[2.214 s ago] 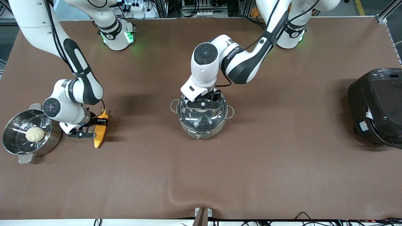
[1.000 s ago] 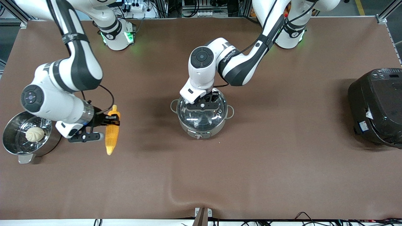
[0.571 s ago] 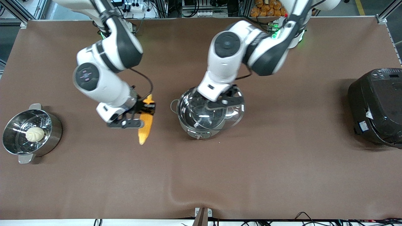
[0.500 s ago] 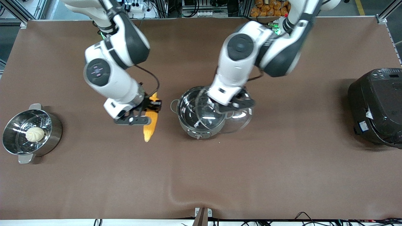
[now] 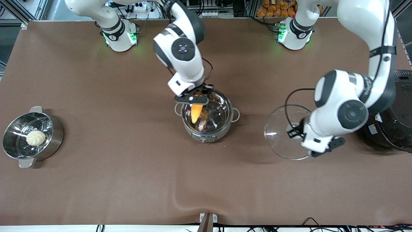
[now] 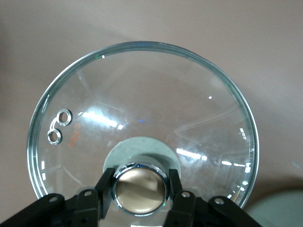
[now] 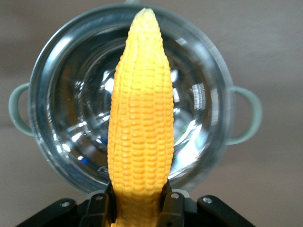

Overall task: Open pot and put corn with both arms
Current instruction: 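Lift the lid off with the left gripper while the right gripper carries corn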

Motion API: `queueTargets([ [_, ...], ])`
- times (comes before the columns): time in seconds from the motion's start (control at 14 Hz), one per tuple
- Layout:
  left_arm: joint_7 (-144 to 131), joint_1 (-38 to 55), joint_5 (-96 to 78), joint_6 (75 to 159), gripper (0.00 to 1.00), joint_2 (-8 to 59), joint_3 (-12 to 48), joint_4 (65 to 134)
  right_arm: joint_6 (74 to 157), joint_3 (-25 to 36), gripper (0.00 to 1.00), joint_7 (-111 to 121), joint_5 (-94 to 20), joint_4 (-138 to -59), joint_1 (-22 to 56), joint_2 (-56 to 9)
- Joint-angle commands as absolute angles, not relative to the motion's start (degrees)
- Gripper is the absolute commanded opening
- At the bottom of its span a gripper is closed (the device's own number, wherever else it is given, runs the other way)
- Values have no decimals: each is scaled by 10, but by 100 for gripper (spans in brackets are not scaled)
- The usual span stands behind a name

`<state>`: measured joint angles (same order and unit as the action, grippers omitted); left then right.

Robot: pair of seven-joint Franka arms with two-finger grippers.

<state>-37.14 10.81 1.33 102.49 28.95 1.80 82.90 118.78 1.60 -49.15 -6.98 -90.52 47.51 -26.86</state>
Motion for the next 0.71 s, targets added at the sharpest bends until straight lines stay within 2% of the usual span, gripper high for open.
queueTargets([
  [0.0,-371,93,31,1089,0,268,25,890,1229,25,24,-505,-62,-882,476,-312],
  [0.14,-371,93,31,1127,0,260,26,936,1261,25,37,-505,-62,-882,476,-337],
  [0.21,-371,94,31,1150,0,254,26,959,1265,25,49,-505,-62,-881,475,-340],
  [0.29,-372,95,31,1180,0,245,29,989,1265,25,71,-505,-62,-880,475,-339],
  [0.36,-372,99,31,1212,0,239,31,1017,1265,25,100,-505,-62,-880,474,-337],
  [0.64,-373,106,31,1326,0,245,33,1077,1240,26,100,-494,-64,-871,447,-319],
])
